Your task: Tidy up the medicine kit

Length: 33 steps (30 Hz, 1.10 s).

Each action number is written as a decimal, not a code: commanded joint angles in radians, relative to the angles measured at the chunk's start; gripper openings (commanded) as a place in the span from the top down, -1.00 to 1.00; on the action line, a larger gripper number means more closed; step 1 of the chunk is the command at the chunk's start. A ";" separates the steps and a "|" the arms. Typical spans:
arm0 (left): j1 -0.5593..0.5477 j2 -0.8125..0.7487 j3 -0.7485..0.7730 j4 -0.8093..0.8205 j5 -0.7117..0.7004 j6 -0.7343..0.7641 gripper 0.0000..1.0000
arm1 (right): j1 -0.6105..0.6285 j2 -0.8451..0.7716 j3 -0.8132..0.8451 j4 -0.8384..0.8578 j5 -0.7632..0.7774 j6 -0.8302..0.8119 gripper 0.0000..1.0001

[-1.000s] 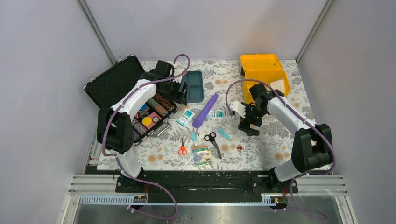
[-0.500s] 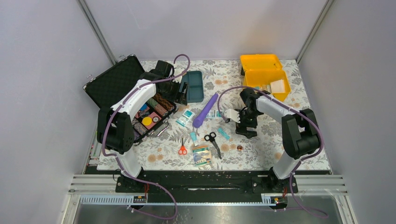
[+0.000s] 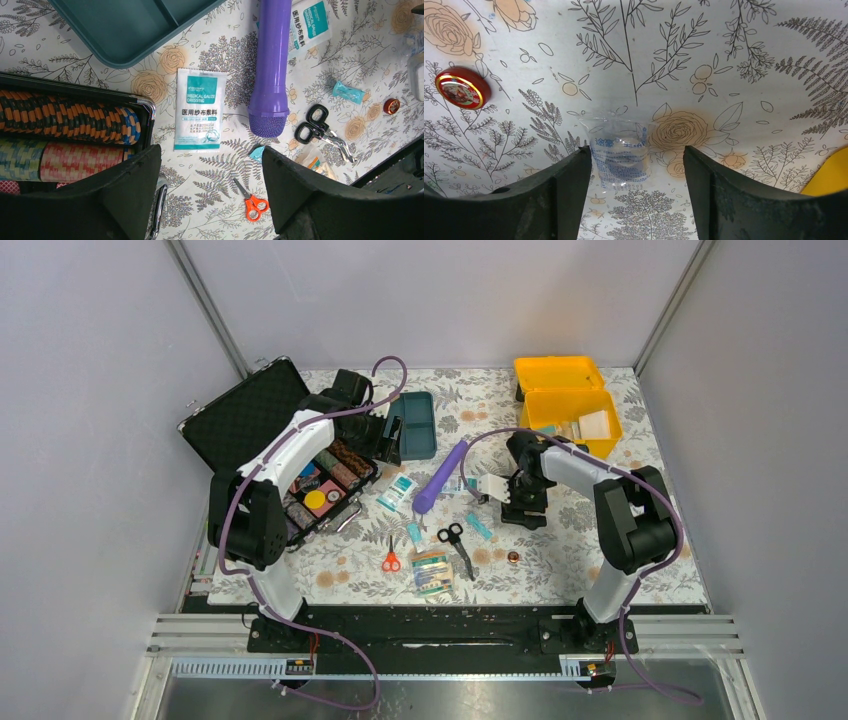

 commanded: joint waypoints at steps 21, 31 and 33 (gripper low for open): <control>0.014 0.000 0.066 0.010 0.032 -0.003 -0.46 | 0.020 -0.062 0.325 0.003 -0.190 0.496 0.07; 0.053 -0.076 0.057 0.126 0.173 -0.001 -0.45 | 0.017 -0.023 0.577 0.011 -0.333 0.829 0.10; 0.053 -0.106 0.030 0.187 0.182 -0.003 -0.45 | 0.019 -0.009 0.609 0.000 -0.336 0.833 -0.09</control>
